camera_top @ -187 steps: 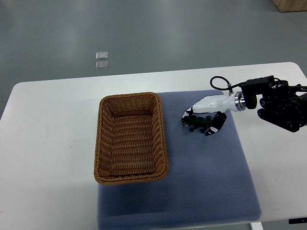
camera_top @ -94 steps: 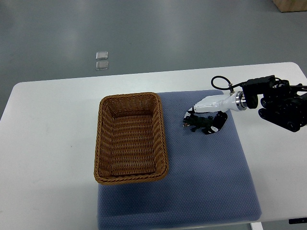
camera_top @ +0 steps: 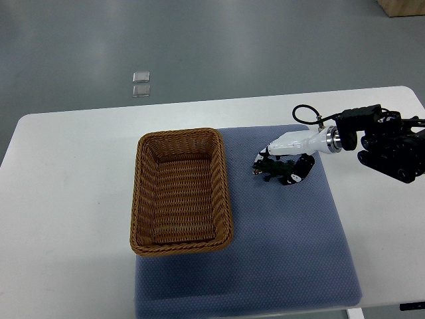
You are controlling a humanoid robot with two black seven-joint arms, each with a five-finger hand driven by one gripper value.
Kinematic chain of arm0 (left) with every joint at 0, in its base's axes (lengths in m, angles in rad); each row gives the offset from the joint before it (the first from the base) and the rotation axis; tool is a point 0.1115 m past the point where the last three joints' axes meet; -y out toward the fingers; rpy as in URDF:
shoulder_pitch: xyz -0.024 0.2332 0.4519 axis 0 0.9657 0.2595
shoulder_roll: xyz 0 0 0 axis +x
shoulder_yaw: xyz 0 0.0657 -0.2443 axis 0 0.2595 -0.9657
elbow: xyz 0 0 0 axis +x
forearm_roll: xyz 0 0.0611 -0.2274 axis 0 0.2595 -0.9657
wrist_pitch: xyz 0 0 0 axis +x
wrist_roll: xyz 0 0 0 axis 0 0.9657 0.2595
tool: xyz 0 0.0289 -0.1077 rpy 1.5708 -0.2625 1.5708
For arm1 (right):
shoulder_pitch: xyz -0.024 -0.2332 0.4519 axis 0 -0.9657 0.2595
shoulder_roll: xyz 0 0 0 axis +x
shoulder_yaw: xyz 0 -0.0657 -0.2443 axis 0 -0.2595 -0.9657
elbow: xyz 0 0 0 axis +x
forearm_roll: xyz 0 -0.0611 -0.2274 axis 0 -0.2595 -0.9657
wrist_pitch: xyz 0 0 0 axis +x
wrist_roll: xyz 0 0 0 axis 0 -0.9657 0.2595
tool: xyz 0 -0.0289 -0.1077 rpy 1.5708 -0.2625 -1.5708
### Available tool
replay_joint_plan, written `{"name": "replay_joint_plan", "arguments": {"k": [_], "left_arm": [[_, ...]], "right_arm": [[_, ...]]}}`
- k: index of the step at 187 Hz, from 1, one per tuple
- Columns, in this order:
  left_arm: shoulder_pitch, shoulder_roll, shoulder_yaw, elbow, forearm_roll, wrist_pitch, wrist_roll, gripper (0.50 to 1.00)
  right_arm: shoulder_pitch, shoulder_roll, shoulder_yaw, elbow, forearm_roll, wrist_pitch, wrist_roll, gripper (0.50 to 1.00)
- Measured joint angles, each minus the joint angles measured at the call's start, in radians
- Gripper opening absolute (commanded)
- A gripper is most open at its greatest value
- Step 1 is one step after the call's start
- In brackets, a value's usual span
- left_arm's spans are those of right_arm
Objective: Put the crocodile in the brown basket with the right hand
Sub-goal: 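Close the right hand's fingers around the crocodile's body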
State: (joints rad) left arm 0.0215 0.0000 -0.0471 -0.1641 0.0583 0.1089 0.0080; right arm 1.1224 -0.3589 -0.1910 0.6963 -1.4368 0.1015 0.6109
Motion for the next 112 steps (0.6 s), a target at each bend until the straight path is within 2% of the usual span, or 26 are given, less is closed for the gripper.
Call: {"name": "replay_joint_plan", "arguments": {"k": [48, 98, 106, 112], "left_arm": [[0.0, 0.0, 0.001, 0.0, 0.0, 0.0, 0.0, 1.0], [0.0, 0.0, 0.0, 0.0, 0.0, 0.0, 0.0, 1.0], [0.0, 0.0, 0.0, 0.0, 0.0, 0.0, 0.0, 1.0], [0.0, 0.0, 0.0, 0.0, 0.0, 0.0, 0.0, 1.0]], "right_arm": [[0.011, 0.0, 0.001, 0.0, 0.001, -0.005, 0.0, 0.609], [0.022, -0.002, 0.002, 0.0, 0.001, -0.005, 0.0, 0.539], [0.024, -0.002, 0.002, 0.0, 0.001, -0.005, 0.0, 0.509], [0.025, -0.002, 0.002, 0.0, 0.001, -0.005, 0.0, 0.504]]}}
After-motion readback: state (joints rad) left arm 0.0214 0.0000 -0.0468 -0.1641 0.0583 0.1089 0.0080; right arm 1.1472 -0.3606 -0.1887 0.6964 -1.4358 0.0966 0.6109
